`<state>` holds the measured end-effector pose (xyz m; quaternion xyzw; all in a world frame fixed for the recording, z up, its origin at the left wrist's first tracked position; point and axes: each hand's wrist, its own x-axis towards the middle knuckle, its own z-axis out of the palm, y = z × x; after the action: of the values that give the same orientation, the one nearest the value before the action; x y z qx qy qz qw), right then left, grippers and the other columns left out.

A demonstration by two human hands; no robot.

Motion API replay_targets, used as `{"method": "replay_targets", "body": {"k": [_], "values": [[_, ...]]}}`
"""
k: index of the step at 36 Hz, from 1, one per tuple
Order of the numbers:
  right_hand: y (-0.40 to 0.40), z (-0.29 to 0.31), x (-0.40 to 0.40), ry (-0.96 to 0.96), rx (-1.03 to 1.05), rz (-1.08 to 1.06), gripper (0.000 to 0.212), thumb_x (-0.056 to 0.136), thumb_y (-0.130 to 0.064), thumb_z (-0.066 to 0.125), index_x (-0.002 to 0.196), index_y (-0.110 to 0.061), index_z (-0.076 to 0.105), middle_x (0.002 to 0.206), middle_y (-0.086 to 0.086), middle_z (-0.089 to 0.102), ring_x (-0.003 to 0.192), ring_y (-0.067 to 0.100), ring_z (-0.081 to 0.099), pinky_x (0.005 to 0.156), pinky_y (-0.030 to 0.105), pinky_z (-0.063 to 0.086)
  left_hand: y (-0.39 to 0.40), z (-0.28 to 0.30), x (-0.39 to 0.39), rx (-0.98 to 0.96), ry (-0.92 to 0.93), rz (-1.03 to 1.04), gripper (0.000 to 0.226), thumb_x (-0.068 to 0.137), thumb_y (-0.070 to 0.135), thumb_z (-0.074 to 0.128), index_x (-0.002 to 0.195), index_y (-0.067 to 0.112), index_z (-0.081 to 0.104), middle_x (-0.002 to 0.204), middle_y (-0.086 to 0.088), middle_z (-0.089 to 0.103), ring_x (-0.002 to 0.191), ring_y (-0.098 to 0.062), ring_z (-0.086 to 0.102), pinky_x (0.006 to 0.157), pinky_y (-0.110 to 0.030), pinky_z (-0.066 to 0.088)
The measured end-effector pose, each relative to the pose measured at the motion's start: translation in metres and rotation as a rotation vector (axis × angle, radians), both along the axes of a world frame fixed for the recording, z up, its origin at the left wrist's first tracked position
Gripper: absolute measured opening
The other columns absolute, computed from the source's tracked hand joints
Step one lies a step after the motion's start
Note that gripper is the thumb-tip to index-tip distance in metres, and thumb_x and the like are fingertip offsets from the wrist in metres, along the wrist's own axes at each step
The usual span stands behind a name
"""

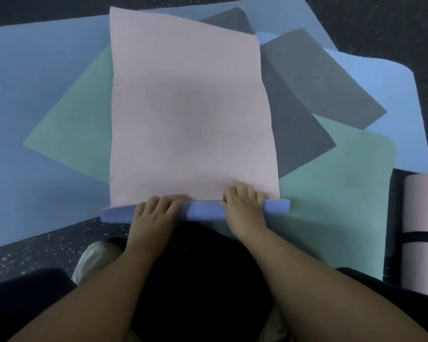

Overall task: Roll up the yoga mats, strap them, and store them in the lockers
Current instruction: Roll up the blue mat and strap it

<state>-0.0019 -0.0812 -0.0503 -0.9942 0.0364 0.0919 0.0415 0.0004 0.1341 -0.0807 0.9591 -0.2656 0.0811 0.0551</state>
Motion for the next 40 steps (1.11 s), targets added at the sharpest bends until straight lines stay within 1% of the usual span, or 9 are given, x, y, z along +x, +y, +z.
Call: {"method": "replay_targets", "body": {"k": [3, 9, 13, 16, 20, 23, 28, 32, 40], "values": [[0.013, -0.001, -0.003, -0.243, -0.079, -0.005, 0.018, 0.07, -0.011, 0.037, 0.067, -0.014, 0.055, 0.071, 0.007, 0.05, 0.074, 0.024, 0.031, 0.067, 0.035, 0.022, 0.001, -0.001, 0.0, 0.005, 0.028, 0.023, 0.032, 0.071, 0.026, 0.048, 0.099, 0.015, 0.059, 0.092, -0.007, 0.06, 0.085, -0.029, 0.043, 0.072, -0.039, 0.031], [0.003, -0.003, -0.011, -0.377, -0.07, 0.049, 0.01, 0.069, -0.011, 0.051, 0.072, -0.017, 0.059, 0.073, 0.005, 0.05, 0.076, 0.025, 0.034, 0.068, 0.037, 0.025, 0.001, -0.005, -0.004, 0.007, -0.033, 0.134, 0.026, 0.08, 0.031, 0.05, 0.1, 0.021, 0.062, 0.098, -0.009, 0.059, 0.09, -0.031, 0.049, 0.08, -0.047, 0.036], [-0.011, -0.01, -0.031, -0.391, -0.025, 0.125, 0.016, 0.08, -0.023, 0.059, 0.09, -0.015, 0.068, 0.094, 0.007, 0.059, 0.092, 0.029, 0.044, 0.09, 0.047, 0.036, 0.002, -0.008, -0.004, 0.01, -0.025, 0.164, 0.034, 0.078, 0.035, 0.056, 0.11, 0.026, 0.054, 0.106, -0.015, 0.058, 0.093, -0.037, 0.051, 0.083, -0.051, 0.037], [-0.017, -0.016, -0.042, -0.276, -0.049, 0.127, 0.043, 0.081, -0.04, 0.056, 0.115, -0.018, 0.068, 0.124, 0.013, 0.057, 0.119, 0.031, 0.045, 0.107, 0.056, 0.024, 0.002, -0.007, -0.003, -0.018, -0.02, 0.195, 0.035, 0.081, 0.038, 0.054, 0.114, 0.027, 0.054, 0.104, -0.019, 0.057, 0.09, -0.039, 0.054, 0.084, -0.053, 0.039], [-0.016, -0.02, -0.036, -0.228, -0.073, 0.045, 0.059, 0.066, -0.031, 0.086, 0.12, -0.023, 0.066, 0.134, 0.013, 0.045, 0.127, 0.032, 0.039, 0.11, 0.059, 0.017, 0.001, -0.003, -0.002, -0.031, -0.004, 0.226, 0.036, 0.088, 0.044, 0.049, 0.117, 0.026, 0.059, 0.101, -0.019, 0.053, 0.087, -0.037, 0.052, 0.084, -0.052, 0.04], [-0.017, -0.016, -0.028, -0.215, -0.081, 0.044, 0.057, 0.065, -0.033, 0.087, 0.117, -0.024, 0.067, 0.118, 0.01, 0.054, 0.114, 0.03, 0.045, 0.105, 0.064, 0.03, 0.001, 0.002, 0.003, -0.01, 0.046, 0.218, 0.039, 0.088, 0.047, 0.045, 0.118, 0.025, 0.057, 0.096, -0.017, 0.053, 0.081, -0.035, 0.051, 0.076, -0.048, 0.039], [-0.022, -0.017, -0.023, -0.265, -0.078, 0.089, 0.043, 0.074, -0.037, 0.077, 0.112, -0.022, 0.066, 0.095, 0.005, 0.059, 0.094, 0.026, 0.044, 0.1, 0.057, 0.026, 0.003, 0.013, 0.014, 0.052, 0.18, 0.212, 0.045, 0.086, 0.052, 0.038, 0.115, 0.022, 0.056, 0.086, -0.015, 0.051, 0.073, -0.033, 0.049, 0.065, -0.043, 0.039], [-0.023, -0.012, -0.02, -0.315, -0.084, 0.135, 0.032, 0.085, -0.041, 0.047, 0.104, -0.02, 0.062, 0.086, 0.003, 0.056, 0.083, 0.026, 0.043, 0.084, 0.049, 0.034, 0.006, 0.016, 0.02, 0.049, 0.229, 0.185, 0.046, 0.087, 0.051, 0.036, 0.109, 0.017, 0.058, 0.077, -0.016, 0.049, 0.066, -0.033, 0.049, 0.056, -0.042, 0.043], [-0.025, -0.005, -0.015, -0.184, -0.086, 0.205, 0.04, 0.081, -0.046, 0.037, 0.079, -0.014, 0.06, 0.069, 0.004, 0.059, 0.061, 0.027, 0.056, 0.054, 0.033, 0.041, 0.016, 0.017, 0.029, 0.076, 0.328, 0.084, 0.069, 0.096, 0.062, 0.015, 0.086, 0.013, 0.062, 0.063, -0.011, 0.056, 0.05, -0.033, 0.055, 0.043, -0.034, 0.041]]}}
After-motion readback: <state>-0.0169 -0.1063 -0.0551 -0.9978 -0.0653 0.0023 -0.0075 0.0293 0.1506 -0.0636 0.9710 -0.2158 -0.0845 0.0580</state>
